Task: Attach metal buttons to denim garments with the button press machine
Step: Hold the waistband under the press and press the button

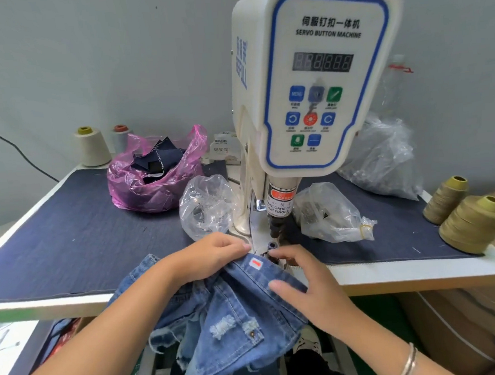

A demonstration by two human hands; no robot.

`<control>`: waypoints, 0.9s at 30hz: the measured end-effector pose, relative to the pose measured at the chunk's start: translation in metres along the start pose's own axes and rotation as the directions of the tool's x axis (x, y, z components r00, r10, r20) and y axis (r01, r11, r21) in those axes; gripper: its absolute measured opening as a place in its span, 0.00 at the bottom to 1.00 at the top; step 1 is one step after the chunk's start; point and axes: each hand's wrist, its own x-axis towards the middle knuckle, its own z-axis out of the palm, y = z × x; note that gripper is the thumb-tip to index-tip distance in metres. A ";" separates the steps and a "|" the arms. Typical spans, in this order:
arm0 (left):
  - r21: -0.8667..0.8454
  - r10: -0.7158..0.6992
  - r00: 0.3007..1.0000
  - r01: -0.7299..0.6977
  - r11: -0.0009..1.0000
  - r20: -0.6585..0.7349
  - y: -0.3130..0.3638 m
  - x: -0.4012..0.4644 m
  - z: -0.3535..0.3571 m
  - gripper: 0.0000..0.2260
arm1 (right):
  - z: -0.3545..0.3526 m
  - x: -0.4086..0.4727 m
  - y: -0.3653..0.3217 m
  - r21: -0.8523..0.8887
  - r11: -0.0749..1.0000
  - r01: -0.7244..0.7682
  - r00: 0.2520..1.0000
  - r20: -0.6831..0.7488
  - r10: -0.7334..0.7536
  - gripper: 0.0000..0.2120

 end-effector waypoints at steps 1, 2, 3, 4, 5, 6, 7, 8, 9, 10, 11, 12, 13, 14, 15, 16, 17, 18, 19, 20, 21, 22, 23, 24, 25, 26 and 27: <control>0.000 0.018 1.000 -0.018 1.000 0.021 0.009 0.002 0.002 0.17 | 0.000 -0.001 -0.002 0.100 0.991 -0.089 0.993 0.090 0.080 0.21; 0.005 0.033 0.999 -0.033 0.999 0.029 0.016 0.004 0.003 0.17 | -0.003 -0.002 -0.003 0.178 0.968 -0.180 0.972 0.182 0.147 0.24; 0.016 0.042 0.999 -0.043 0.999 0.031 0.021 0.005 0.004 0.17 | -0.007 -0.001 -0.005 0.212 0.943 -0.255 0.943 0.272 0.194 0.25; 0.032 0.046 0.998 -0.047 0.998 0.032 0.024 0.007 0.004 0.18 | -0.012 0.001 -0.008 0.210 0.927 -0.312 0.905 0.362 0.222 0.24; 0.047 0.046 0.998 -0.048 0.998 0.034 0.026 0.009 0.004 0.20 | -0.015 0.003 -0.009 0.203 0.913 -0.353 0.870 0.430 0.241 0.21; 0.054 0.044 0.998 -0.046 0.997 0.038 0.027 0.011 0.004 0.22 | -0.017 0.004 -0.008 0.192 0.901 -0.389 0.849 0.453 0.271 0.18; 0.061 0.042 0.998 -0.044 0.997 0.043 0.028 0.012 0.005 0.23 | -0.018 0.005 -0.006 0.196 0.880 -0.433 0.843 0.435 0.318 0.15; 0.070 0.042 0.998 -0.045 0.997 0.043 0.027 0.014 0.005 0.24 | -0.018 0.006 -0.004 0.220 0.848 -0.481 0.836 0.406 0.369 0.12; 0.082 0.047 0.998 -0.050 0.995 0.037 0.027 0.015 0.005 0.24 | -0.017 0.007 -0.002 0.256 0.814 -0.521 0.827 0.386 0.408 0.10; 0.094 0.053 0.998 -0.055 0.994 0.028 0.026 0.017 0.005 0.24 | -0.017 0.008 0.000 0.297 0.780 -0.551 0.817 0.381 0.432 0.10; 0.102 0.050 0.999 -0.051 0.993 0.019 0.024 0.018 0.004 0.23 | -0.017 0.011 0.003 0.342 0.744 -0.574 0.809 0.382 0.448 0.10; 0.107 0.032 0.999 -0.033 0.994 0.012 0.021 0.019 0.004 0.22 | -0.018 0.014 0.004 0.394 0.701 -0.595 0.799 0.384 0.463 0.10; 0.115 0.010 1.000 -0.011 0.993 0.009 0.017 0.020 0.003 0.21 | -0.020 0.018 0.005 0.447 0.653 -0.611 0.791 0.384 0.477 0.10; 0.126 -0.007 1.000 0.005 0.992 0.013 0.013 0.021 0.003 0.20 | -0.021 0.021 0.006 0.493 0.608 -0.622 0.783 0.382 0.491 0.10; 0.136 -0.024 0.999 0.021 0.990 0.024 0.009 0.021 0.002 0.18 | -0.022 0.025 0.008 0.530 0.567 -0.631 0.775 0.388 0.499 0.12; 0.137 -0.047 0.998 0.041 0.990 0.035 0.004 0.021 0.002 0.17 | -0.023 0.028 0.008 0.556 0.531 -0.640 0.766 0.402 0.502 0.13; 0.133 -0.069 0.997 0.062 0.989 0.047 0.001 0.020 0.001 0.16 | -0.023 0.031 0.008 0.569 0.506 -0.648 0.758 0.418 0.500 0.13; 0.127 -0.087 0.994 0.078 0.989 0.061 -0.003 0.019 0.001 0.17 | -0.023 0.033 0.009 0.568 0.491 -0.661 0.747 0.431 0.507 0.13; 0.125 -0.102 0.993 0.093 0.988 0.068 -0.006 0.017 0.000 0.17 | -0.024 0.035 0.012 0.564 0.482 -0.671 0.737 0.433 0.519 0.15; 0.124 -0.113 0.992 0.105 0.987 0.061 -0.010 0.016 0.000 0.19 | -0.026 0.036 0.014 0.555 0.481 -0.679 0.728 0.427 0.536 0.19; 0.122 -0.121 0.992 0.115 0.986 0.046 -0.013 0.015 -0.001 0.19 | -0.028 0.039 0.017 0.548 0.491 -0.677 0.729 0.413 0.545 0.21; 0.113 -0.122 0.992 0.118 0.987 0.036 -0.016 0.015 -0.002 0.16 | -0.029 0.041 0.019 0.545 0.503 -0.670 0.735 0.397 0.549 0.20; 0.094 -0.119 0.993 0.116 0.989 0.028 -0.016 0.015 -0.003 0.10 | -0.031 0.044 0.021 0.545 0.515 -0.661 0.742 0.375 0.555 0.18; 0.067 -0.119 0.992 0.117 0.991 0.027 -0.016 0.015 -0.004 0.04 | -0.033 0.047 0.022 0.549 0.524 -0.651 0.749 0.350 0.563 0.16; 0.031 -0.120 0.992 0.119 0.992 0.026 -0.014 0.015 -0.005 0.04 | -0.034 0.051 0.022 0.555 0.535 -0.637 0.759 0.328 0.563 0.15; 0.003 -0.120 0.993 0.120 0.993 0.023 -0.012 0.015 -0.007 0.07 | -0.034 0.055 0.021 0.562 0.545 -0.623 0.770 0.314 0.556 0.13; -0.011 -0.125 0.992 0.125 0.992 0.014 -0.010 0.015 -0.008 0.12 | -0.035 0.059 0.022 0.565 0.554 -0.611 0.779 0.305 0.547 0.12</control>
